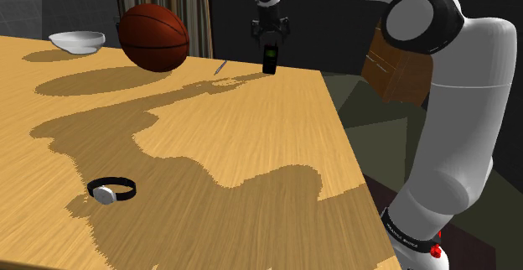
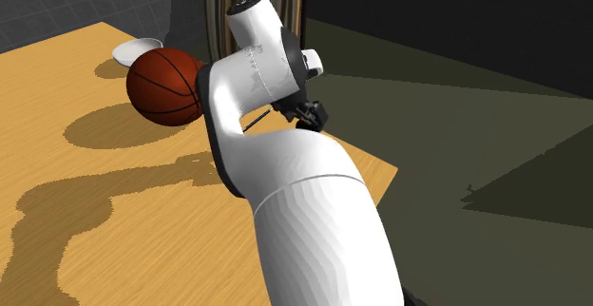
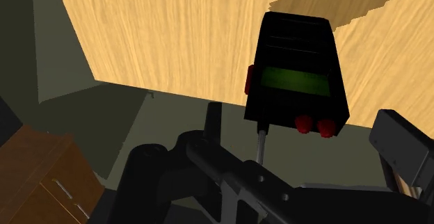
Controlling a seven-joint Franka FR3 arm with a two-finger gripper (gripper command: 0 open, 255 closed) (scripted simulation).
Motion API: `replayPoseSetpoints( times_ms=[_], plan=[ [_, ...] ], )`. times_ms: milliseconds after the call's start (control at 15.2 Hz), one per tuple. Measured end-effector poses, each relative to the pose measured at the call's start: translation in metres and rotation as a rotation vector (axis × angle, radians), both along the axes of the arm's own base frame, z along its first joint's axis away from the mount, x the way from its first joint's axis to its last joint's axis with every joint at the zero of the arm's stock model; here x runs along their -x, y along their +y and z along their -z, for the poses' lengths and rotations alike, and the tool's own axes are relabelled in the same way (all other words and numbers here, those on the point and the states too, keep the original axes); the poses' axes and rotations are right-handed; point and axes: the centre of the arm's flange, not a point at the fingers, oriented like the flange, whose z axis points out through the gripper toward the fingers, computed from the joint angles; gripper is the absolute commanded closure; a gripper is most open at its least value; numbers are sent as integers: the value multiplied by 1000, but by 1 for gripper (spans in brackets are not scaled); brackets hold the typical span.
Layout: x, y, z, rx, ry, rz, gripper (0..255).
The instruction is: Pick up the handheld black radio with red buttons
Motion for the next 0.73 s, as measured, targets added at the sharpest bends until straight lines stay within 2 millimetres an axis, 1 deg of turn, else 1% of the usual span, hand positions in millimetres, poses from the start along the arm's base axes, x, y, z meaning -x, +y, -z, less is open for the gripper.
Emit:
replayPoseSetpoints(
  times_ms=[132, 198, 726],
  plan=[
    [0, 0, 9, 0, 0, 0, 0],
    [0, 0, 11, 0, 0, 0, 255],
    [0, -1, 12, 0, -2, -1, 255]
  ],
)
